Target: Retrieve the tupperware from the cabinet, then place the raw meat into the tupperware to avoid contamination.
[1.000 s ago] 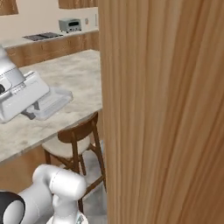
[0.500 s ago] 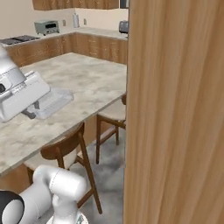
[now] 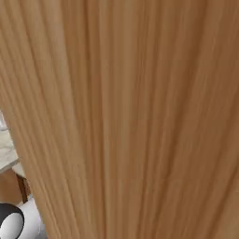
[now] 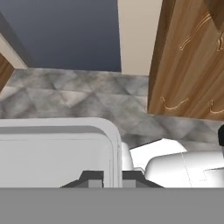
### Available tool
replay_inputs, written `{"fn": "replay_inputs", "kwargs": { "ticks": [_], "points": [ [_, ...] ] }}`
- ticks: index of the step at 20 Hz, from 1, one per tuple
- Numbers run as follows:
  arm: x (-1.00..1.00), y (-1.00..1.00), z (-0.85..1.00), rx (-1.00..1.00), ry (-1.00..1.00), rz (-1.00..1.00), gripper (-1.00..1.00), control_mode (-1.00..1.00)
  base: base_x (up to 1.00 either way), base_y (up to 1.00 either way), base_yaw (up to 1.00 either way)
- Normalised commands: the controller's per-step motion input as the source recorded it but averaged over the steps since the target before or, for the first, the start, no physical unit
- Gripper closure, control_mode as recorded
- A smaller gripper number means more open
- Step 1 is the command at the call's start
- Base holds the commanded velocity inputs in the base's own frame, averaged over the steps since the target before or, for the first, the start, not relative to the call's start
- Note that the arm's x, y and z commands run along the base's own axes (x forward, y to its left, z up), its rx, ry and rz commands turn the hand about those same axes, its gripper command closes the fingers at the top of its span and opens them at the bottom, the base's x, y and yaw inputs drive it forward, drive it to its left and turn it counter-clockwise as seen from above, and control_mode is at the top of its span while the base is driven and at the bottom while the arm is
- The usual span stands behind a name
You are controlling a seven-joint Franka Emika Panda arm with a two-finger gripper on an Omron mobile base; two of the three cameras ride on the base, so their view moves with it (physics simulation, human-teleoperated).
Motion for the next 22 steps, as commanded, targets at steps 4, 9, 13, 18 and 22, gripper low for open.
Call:
{"fn": "replay_inputs", "kwargs": {
  "ticks": [4, 9, 13, 18, 22],
  "points": [
    [0.00, 0.00, 0.00, 0.00, 0.00, 0.00, 1.00, 1.00, 0.12, -0.81, -0.12],
    [0.00, 0.00, 0.00, 0.00, 0.00, 0.00, 1.00, 1.00, 0.46, -0.30, -0.23],
    [0.00, 0.00, 0.00, 0.00, 0.00, 0.00, 1.00, 1.00, 0.51, 0.10, -0.23],
    [0.00, 0.00, 0.00, 0.00, 0.00, 0.00, 1.00, 1.00, 0.26, 0.27, -0.24],
    [0.00, 0.00, 0.00, 0.00, 0.00, 0.00, 1.00, 1.00, 0.34, 0.19, -0.23]
  ]
}}
